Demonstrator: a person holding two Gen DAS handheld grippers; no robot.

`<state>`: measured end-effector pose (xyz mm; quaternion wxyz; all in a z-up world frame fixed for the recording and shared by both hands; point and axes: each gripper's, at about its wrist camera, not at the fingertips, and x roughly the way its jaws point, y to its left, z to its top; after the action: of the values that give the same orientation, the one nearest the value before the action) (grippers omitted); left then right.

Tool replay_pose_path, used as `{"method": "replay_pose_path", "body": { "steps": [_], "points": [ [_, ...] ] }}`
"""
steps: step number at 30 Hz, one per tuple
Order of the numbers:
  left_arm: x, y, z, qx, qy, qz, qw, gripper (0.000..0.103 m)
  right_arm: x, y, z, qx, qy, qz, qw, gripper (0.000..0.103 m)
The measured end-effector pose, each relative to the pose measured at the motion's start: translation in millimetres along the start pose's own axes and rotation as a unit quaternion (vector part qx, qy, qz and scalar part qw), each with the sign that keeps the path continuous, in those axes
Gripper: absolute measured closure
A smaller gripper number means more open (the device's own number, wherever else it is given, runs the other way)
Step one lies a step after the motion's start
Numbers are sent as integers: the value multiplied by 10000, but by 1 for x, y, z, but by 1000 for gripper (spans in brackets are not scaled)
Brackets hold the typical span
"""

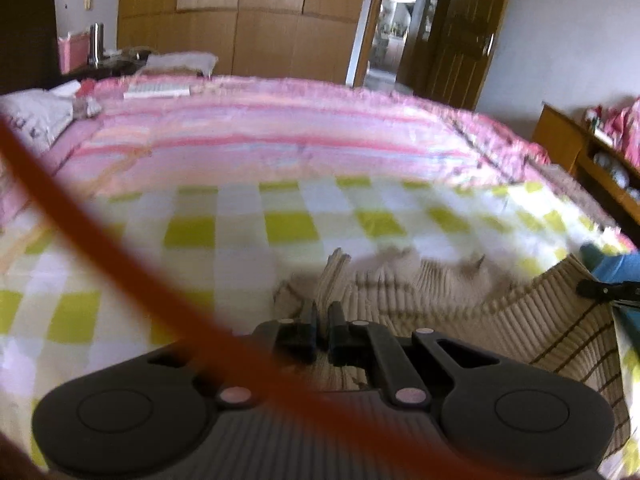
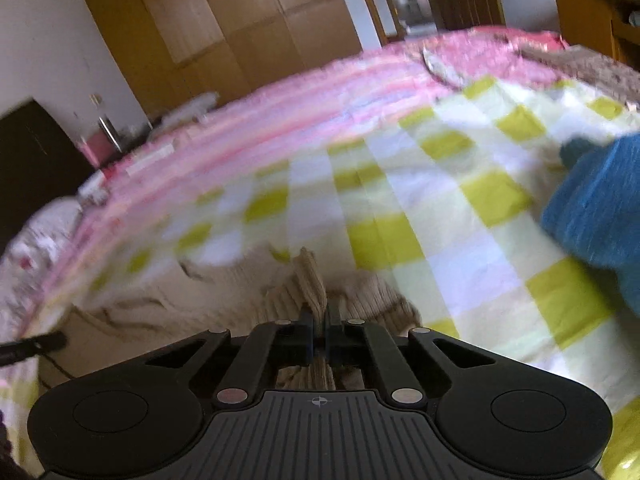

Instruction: Fold small clothes

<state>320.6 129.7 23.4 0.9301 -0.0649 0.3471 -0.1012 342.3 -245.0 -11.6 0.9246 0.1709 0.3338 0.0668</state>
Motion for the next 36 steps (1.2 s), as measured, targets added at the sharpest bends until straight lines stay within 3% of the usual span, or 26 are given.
{"method": "replay_pose_path", "body": {
  "steps": [3,6,11,14,26,31,36],
  "points": [
    [-6,4,14,-74,-245,-7,9997,91,-15,2,12,154,-296,164,9993,99],
    [6,10,19,-179,-224,96,9995,91,-17,0,20,250,-481,146,9984,99],
    [51,14,-7,-234,289,479,9982,91,12,-14,2,316,-80,-367,9988,99],
    [61,13,-21,-217,377,597,9973,91,23,-29,-13,431,119,-644,9969,99],
    [38,8,-16,-135,64,834,9964,89,14,-31,-22,264,99,-836,9961,99],
    [32,12,-18,-179,120,952,9952,86,12,-25,-20,78,176,-845,9962,93],
    [10,16,-25,-329,1,1014,9943,86,-15,-9,-18,-191,-73,-786,9967,91]
  ]
}}
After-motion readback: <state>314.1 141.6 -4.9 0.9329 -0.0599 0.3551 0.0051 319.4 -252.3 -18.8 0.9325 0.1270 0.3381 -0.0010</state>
